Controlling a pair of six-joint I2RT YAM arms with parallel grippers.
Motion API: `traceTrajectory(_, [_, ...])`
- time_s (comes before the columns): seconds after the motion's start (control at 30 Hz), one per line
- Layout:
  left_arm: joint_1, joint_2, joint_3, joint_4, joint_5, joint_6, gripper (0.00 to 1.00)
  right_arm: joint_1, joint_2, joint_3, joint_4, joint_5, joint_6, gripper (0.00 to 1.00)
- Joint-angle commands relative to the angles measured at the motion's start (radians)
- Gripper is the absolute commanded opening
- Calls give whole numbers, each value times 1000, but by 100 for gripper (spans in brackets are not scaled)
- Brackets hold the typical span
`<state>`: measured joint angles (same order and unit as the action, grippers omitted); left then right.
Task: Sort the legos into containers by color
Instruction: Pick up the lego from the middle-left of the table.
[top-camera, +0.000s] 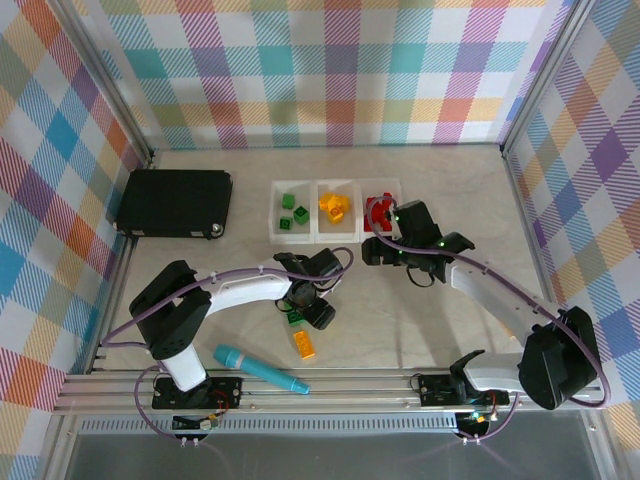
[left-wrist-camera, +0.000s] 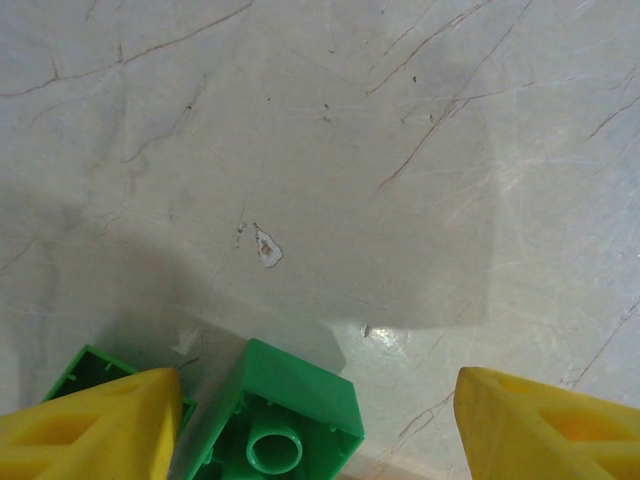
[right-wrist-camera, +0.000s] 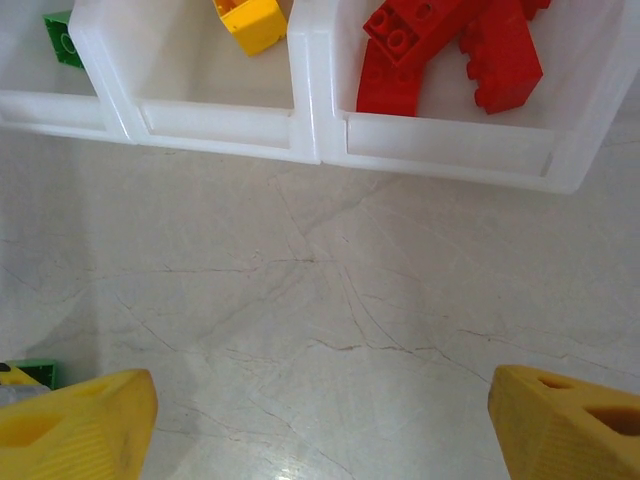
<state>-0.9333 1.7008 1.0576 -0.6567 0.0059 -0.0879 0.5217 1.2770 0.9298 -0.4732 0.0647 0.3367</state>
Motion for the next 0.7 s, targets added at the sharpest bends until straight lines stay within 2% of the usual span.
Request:
traceTrajectory(0.0, [-6, 19, 12, -40, -31, 30, 71, -6, -21, -13, -9, 11, 16, 86])
traceTrajectory(0.5, [-19, 89, 35, -84, -156, 38, 55, -7, -20, -20, -16, 22, 19, 87])
traceTrajectory(0.67, [-22, 112, 39, -87, -192, 35, 47, -6, -18, -25, -15, 23, 25, 87])
